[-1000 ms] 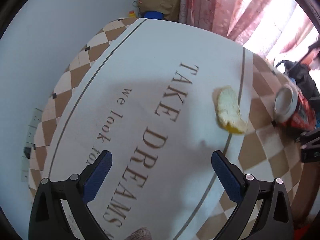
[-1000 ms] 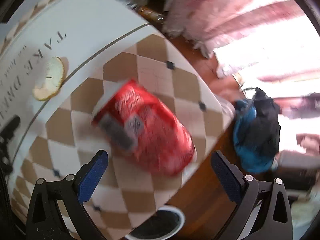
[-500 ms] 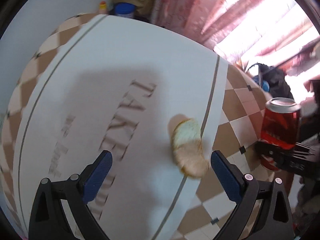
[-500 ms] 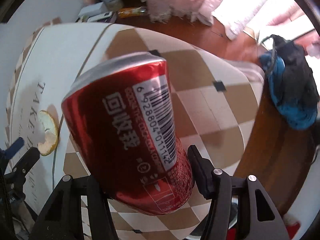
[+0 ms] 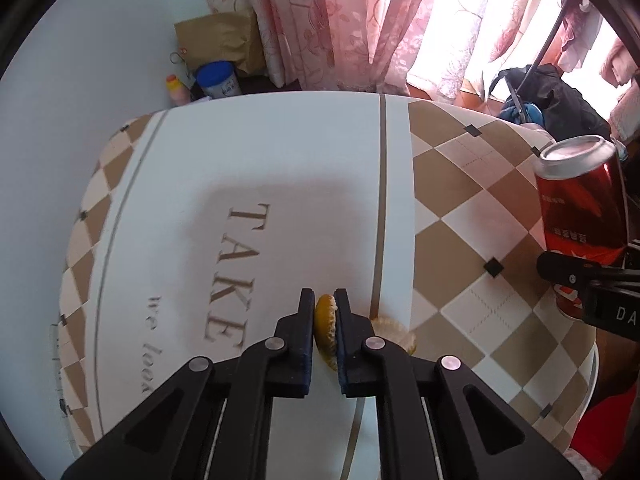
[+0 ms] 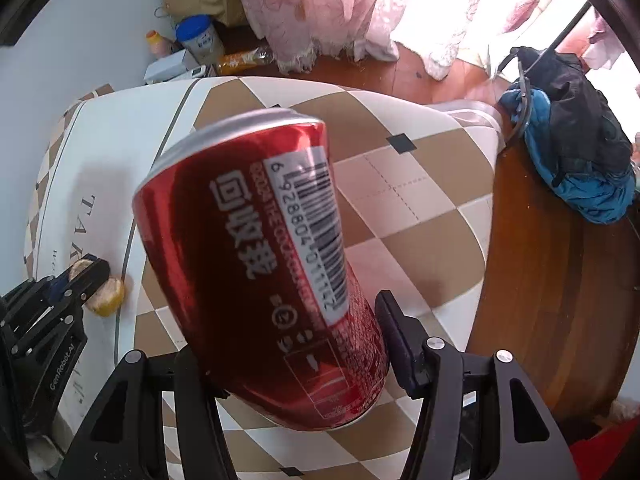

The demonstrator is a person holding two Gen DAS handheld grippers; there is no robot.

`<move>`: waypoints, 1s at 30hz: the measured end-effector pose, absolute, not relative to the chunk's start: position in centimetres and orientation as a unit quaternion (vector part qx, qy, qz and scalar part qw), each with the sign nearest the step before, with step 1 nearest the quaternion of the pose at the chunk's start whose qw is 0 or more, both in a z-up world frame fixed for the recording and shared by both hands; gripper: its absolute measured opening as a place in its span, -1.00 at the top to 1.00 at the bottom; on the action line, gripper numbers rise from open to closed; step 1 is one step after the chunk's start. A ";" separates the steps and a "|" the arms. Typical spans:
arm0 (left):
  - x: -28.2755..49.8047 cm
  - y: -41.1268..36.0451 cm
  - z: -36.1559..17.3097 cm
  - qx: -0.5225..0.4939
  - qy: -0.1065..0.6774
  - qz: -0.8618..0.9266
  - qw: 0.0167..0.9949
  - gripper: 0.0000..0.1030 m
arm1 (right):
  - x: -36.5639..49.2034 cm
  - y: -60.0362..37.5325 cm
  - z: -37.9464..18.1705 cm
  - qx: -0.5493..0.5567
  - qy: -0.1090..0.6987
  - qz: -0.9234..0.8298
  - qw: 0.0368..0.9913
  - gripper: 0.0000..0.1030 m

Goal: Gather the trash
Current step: 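Grasp the red cola can with the right tool while the left tool grasps the bread slice, then carry the can and bread over the bin and open both tools to drop them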

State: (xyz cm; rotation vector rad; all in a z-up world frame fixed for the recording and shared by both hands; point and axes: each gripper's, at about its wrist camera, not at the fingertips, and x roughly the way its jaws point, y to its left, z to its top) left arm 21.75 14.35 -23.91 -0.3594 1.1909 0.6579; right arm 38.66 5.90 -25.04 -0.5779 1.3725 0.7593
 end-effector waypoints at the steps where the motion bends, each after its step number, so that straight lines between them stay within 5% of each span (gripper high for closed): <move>1: 21.4 14.3 -23.5 -0.160 0.543 0.306 0.765 0.89 | 38.3 5.4 -24.8 -0.250 0.606 0.336 0.676 -0.17; 14: 16.0 9.4 -12.0 -0.119 0.448 0.325 0.824 0.89 | 32.4 -2.1 -18.8 -0.147 0.569 0.358 0.726 -0.17; 22: 14.8 0.1 -3.3 -0.091 0.389 0.268 0.877 0.89 | 29.6 -10.4 -10.0 -0.063 0.517 0.375 0.767 -0.17; 30: 17.7 -10.6 -0.4 -0.072 0.375 0.170 0.908 0.89 | 28.0 -23.0 -3.3 -0.002 0.470 0.346 0.812 -0.17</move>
